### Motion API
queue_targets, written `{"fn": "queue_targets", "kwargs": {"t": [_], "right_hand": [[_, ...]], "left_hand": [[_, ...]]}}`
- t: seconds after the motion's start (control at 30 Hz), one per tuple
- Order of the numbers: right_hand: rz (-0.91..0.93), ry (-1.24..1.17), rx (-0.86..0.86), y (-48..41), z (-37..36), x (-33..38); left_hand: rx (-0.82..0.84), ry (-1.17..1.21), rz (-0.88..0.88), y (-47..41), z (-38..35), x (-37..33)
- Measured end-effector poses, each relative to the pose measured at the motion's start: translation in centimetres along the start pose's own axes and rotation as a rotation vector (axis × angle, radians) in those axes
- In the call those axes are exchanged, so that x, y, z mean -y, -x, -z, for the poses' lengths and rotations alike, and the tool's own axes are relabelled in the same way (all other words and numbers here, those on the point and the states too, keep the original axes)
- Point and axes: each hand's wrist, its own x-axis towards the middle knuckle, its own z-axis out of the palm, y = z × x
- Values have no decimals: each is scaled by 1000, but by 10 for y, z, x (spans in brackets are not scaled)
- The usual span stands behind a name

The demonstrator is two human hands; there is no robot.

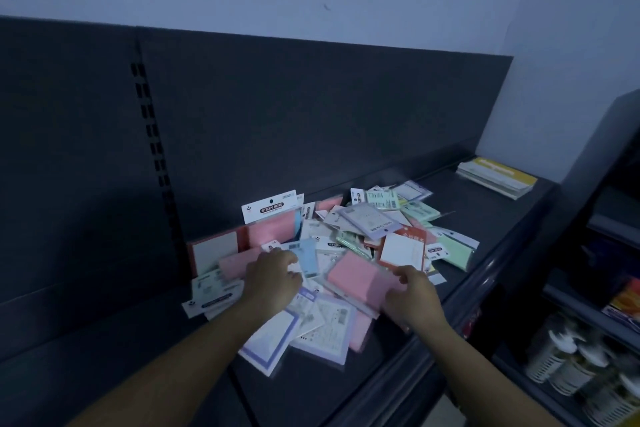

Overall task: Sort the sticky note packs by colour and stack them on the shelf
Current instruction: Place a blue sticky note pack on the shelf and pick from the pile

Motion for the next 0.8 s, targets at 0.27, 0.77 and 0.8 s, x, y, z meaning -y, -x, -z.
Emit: {"fn": "queue_targets", "kwargs": {"t": [0.27,0.77,0.8], "right_hand": [[-67,166,200,-28,19,-28],[-38,-306,402,-68,39,-53],[-44,-361,404,-68,40,-53]], "left_hand": [[319,-151,-355,-32,-54,-54],[529,-517,-502,-69,-74,-99],[517,-563,-515,-70,-75,-102]]}}
